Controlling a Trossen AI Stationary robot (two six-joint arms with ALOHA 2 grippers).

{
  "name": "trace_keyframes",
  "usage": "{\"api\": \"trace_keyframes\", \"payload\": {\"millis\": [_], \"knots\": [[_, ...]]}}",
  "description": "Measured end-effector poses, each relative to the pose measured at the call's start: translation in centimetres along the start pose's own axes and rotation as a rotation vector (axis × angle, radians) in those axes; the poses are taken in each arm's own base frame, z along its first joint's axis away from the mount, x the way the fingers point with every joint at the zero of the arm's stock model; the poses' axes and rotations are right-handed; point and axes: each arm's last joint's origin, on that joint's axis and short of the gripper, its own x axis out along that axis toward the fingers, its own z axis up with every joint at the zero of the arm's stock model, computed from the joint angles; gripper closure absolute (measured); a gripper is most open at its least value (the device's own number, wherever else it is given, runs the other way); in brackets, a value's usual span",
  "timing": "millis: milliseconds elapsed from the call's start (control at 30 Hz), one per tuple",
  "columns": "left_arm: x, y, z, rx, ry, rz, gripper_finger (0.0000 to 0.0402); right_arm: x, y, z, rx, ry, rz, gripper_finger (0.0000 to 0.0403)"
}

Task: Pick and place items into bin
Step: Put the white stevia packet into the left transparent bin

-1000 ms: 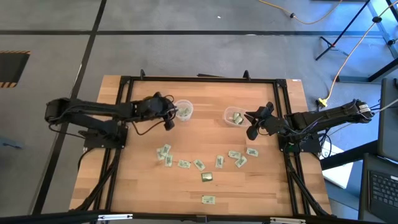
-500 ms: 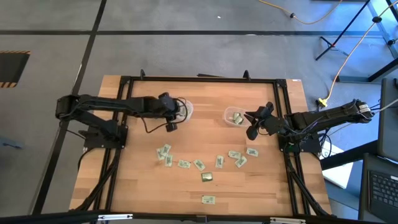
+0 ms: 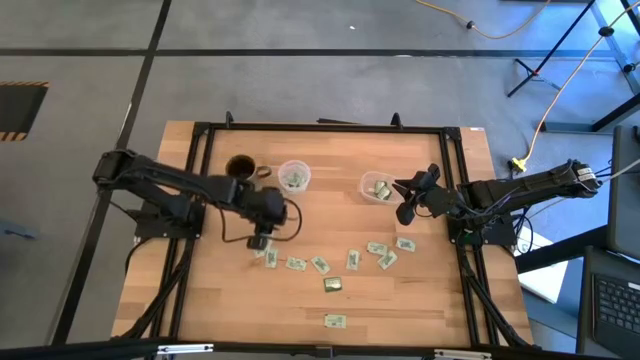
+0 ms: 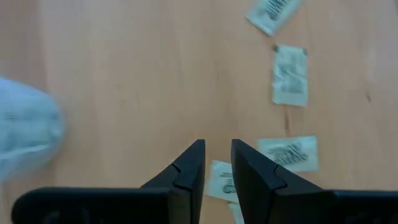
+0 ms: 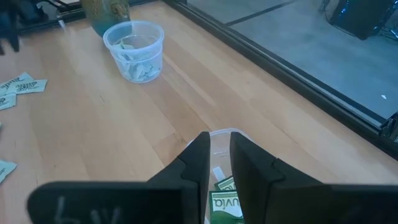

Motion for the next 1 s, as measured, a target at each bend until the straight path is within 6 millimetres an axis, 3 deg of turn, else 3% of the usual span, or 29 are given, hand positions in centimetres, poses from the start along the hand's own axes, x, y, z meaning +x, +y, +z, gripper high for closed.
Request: {"api": "trace_keyframes", "payload": {"millis": [267, 700, 1000], "knots": [[3.6, -2.1, -0.4, 0.041, 0.150, 0.009, 0.0323, 0.0, 0.0, 0.0, 0.003, 0.000, 0.000, 0.0336], [7.7, -2.4, -1.8, -0.002, 0.361, 0.067, 0.0247, 0.0, 0.0, 0.0, 0.004, 0.000, 0.000, 0.0336], [8.6, -2.5, -2.1, -0.009, 0.402, 0.027, 0.0284, 0.0, 0.0, 0.0, 0.004, 0.000, 0.000, 0.0336]]}}
